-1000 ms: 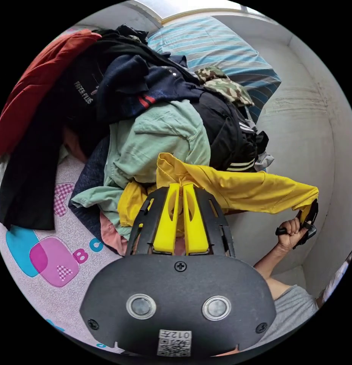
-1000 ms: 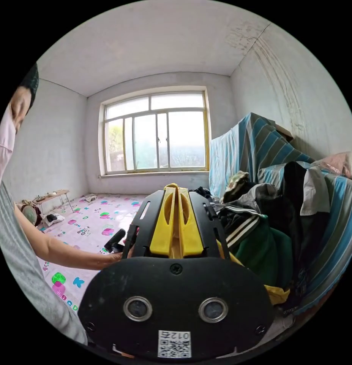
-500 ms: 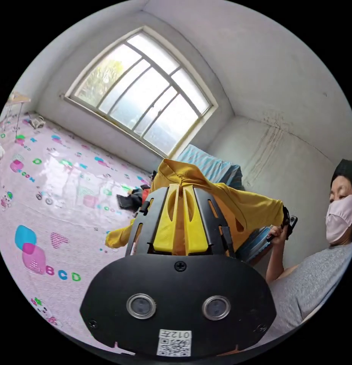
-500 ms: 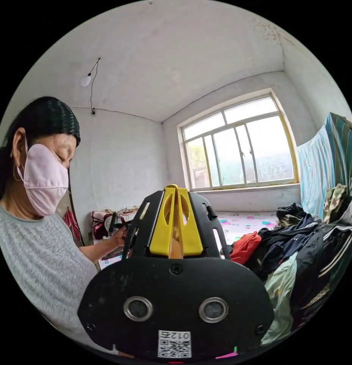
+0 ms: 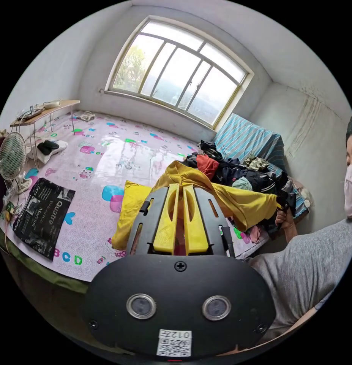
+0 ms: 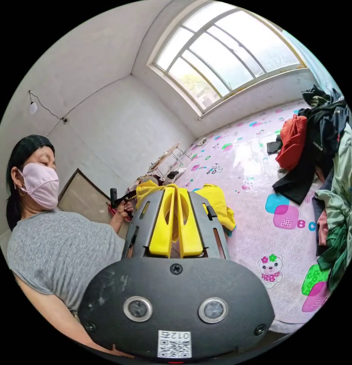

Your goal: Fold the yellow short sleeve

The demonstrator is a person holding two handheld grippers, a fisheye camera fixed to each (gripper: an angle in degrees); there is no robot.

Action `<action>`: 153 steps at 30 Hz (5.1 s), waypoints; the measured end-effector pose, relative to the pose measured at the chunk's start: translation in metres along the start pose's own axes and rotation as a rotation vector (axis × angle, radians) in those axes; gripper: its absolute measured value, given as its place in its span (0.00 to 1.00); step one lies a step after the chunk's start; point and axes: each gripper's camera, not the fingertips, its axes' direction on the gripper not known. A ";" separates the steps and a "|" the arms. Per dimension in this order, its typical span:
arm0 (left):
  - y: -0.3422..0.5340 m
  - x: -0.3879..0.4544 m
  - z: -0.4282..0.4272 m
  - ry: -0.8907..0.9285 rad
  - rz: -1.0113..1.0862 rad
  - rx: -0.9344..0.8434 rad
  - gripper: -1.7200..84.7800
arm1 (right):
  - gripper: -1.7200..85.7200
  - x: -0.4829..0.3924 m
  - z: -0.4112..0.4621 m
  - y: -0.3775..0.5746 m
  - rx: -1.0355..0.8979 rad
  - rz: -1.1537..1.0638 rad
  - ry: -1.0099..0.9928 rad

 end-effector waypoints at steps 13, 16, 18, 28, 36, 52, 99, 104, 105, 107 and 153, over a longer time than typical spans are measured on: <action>0.040 -0.081 0.222 -0.014 -0.083 -0.647 0.06 | 0.11 0.451 0.067 0.145 -0.289 0.254 0.781; 0.037 -0.104 0.222 -0.062 -0.119 -0.643 0.06 | 0.10 0.476 0.104 0.186 -0.486 -0.026 0.788; 0.032 -0.112 0.228 -0.118 -0.092 -0.652 0.06 | 0.10 0.501 0.123 0.207 -0.546 -0.176 0.767; 0.006 -0.104 0.289 -0.232 0.249 -0.779 0.06 | 0.08 0.637 0.146 0.271 -0.796 -0.551 0.700; 0.017 -0.091 0.336 -0.233 0.416 -0.956 0.06 | 0.09 0.742 0.109 0.317 -0.874 -0.610 0.649; 0.089 -0.087 0.306 -0.247 0.332 -0.949 0.03 | 0.08 0.805 0.097 0.404 -0.936 -0.797 0.664; 0.215 0.156 -0.296 -0.687 0.689 0.514 0.02 | 0.01 0.013 -0.150 0.124 0.540 -0.857 0.669; 0.162 0.121 -0.250 -0.651 0.657 0.356 0.02 | 0.01 0.023 -0.096 0.047 0.419 -0.765 0.664; 0.145 0.108 -0.229 -0.649 0.652 0.302 0.02 | 0.01 0.034 -0.078 0.023 0.382 -0.737 0.655; 0.117 0.086 -0.191 -0.649 0.638 0.207 0.02 | 0.01 0.058 -0.045 -0.017 0.297 -0.691 0.657; 0.097 -0.322 0.152 -0.186 -0.270 -0.814 0.07 | 0.12 0.310 -0.194 -0.049 -0.495 0.544 0.516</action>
